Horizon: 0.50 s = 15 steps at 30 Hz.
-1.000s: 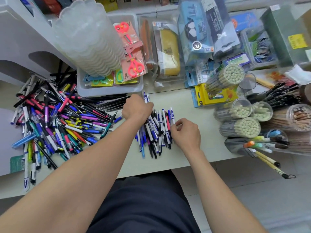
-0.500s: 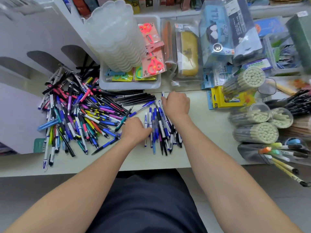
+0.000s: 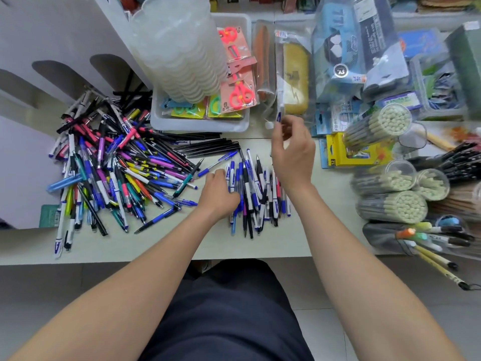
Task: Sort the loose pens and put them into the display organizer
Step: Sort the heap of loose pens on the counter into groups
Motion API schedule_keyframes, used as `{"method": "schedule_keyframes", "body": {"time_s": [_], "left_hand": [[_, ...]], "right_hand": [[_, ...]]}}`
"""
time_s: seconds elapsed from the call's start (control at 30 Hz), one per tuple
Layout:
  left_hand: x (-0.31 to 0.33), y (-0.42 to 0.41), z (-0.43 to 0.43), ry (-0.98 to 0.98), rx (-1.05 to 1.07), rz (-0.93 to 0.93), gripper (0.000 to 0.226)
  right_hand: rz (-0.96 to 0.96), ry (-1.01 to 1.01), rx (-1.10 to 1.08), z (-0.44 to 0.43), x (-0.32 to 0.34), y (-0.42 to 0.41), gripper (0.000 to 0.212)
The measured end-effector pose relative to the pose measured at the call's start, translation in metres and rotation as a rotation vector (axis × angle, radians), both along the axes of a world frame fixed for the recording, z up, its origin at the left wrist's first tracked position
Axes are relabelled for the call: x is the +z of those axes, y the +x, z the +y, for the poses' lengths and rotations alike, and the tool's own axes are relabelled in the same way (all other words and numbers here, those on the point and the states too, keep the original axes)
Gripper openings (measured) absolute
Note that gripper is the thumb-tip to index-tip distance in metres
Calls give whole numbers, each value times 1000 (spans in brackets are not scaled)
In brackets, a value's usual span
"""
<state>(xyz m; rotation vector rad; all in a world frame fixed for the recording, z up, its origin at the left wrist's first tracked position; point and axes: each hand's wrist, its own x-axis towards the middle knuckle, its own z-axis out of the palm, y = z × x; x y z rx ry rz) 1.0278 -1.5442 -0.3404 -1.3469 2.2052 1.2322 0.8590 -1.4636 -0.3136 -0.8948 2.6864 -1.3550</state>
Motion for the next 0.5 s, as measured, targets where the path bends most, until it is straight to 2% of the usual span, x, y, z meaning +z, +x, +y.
{"method": "schedule_keyframes", "body": {"time_s": [0.07,0.17,0.2,0.33,0.43,0.5], "left_hand": [[0,-3,3,-19,-19,-22,48],[1,-10,7,-63,-61,-78,45],[1,-12,9,-74,-72,-92,43],[2,-19,18,-63,-95,-93,38],[3,-29,25,-15,-133,-24,41],[4,-39,28,9,-156,-2,40]], "right_hand": [[55,117,-81,28,-8,8,18],[-155,532,-121,70,-39,20,29],[-204,597,-110,78,-46,27,32],[-322,564,-10,80,-51,61,58],[-333,617,-3,76,-53,77,88],[-311,656,22,78,-56,78,101]]}}
